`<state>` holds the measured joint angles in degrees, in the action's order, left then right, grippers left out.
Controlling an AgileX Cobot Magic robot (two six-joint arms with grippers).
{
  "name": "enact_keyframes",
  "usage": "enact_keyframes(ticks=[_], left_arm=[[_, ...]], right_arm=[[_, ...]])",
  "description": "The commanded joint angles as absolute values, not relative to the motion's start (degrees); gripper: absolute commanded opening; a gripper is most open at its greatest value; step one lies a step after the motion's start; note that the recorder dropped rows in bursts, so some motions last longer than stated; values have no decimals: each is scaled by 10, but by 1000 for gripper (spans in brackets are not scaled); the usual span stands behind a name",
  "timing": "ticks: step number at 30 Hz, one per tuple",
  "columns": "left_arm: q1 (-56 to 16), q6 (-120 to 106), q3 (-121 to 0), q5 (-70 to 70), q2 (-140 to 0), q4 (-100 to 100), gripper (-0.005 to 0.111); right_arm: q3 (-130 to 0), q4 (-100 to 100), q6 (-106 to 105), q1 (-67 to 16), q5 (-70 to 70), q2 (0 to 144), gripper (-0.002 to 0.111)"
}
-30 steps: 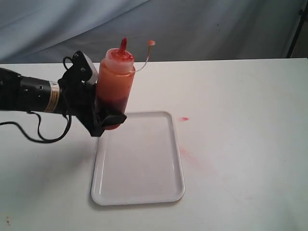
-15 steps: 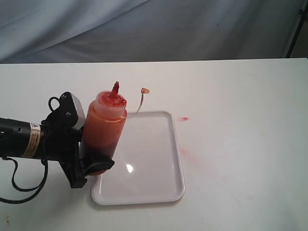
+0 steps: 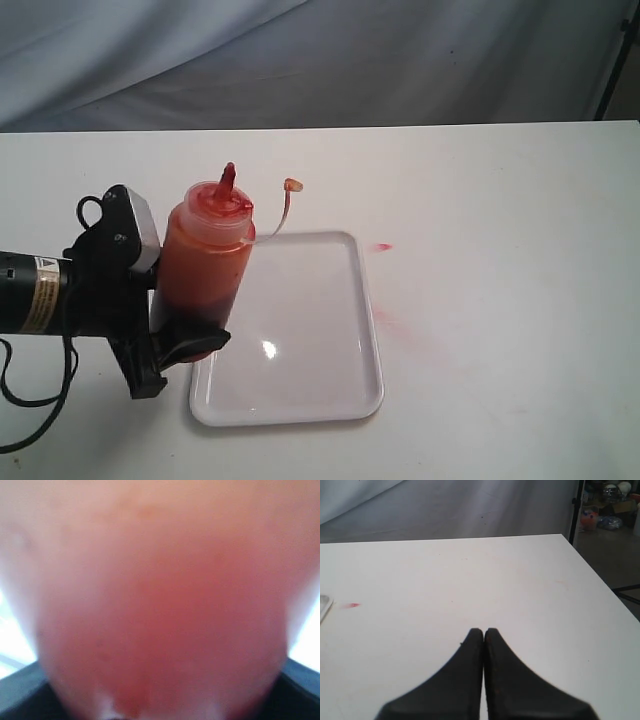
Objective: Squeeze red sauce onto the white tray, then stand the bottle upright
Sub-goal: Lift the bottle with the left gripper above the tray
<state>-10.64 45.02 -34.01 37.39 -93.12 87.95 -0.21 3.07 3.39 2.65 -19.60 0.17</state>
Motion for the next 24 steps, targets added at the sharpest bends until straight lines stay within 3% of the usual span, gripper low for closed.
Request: enact_keyframes(ticks=[1, 24], left_arm=[[-106, 469, -331, 392, -892, 896, 0], [-106, 578, -328, 436, -853, 970, 0]], right_arm=[[0, 27, 34, 24, -196, 0, 0], [0, 27, 34, 24, -196, 0, 0]])
